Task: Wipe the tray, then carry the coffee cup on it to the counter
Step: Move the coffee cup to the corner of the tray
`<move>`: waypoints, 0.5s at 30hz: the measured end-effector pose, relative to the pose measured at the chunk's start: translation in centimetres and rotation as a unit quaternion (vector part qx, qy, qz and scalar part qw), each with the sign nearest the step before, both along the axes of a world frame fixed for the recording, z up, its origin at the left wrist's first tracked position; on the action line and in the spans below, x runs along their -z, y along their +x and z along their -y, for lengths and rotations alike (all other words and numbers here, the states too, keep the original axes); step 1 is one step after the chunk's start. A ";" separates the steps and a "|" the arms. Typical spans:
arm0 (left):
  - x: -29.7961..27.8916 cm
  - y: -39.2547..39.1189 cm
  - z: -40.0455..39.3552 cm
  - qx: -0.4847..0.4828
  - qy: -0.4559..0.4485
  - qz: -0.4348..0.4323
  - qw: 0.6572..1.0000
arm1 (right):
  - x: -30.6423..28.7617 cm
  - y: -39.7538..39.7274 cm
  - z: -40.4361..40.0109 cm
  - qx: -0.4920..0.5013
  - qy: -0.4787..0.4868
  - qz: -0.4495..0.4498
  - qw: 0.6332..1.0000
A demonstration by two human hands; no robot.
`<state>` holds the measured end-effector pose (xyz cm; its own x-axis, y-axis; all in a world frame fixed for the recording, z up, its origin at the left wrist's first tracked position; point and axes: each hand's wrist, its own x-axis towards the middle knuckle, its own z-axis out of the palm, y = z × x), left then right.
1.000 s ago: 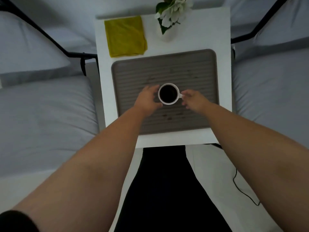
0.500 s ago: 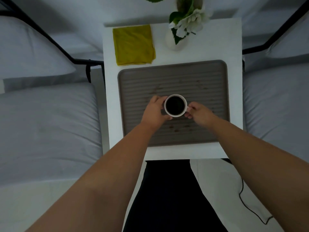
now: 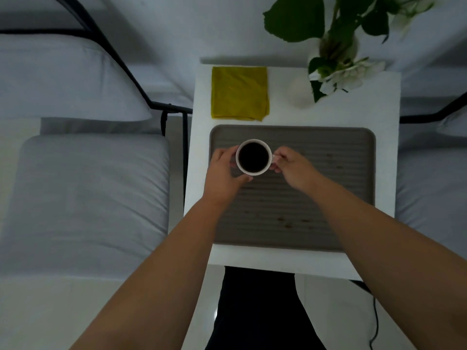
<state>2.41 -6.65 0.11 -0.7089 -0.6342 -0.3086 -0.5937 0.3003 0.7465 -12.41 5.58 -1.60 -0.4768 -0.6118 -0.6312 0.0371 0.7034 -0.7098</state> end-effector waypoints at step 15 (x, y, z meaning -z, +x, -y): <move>3.2 1.0 5.2 -0.075 0.001 -0.020 0.997 | 2.2 0.0 7.1 -0.051 -0.010 -0.035 0.998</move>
<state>3.37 -11.82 -3.13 -0.6182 -0.7331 -0.2835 -0.6009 0.2083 0.7717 -12.45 -1.53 -3.82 -0.4539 -0.6715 -0.5857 -0.0843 0.6868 -0.7220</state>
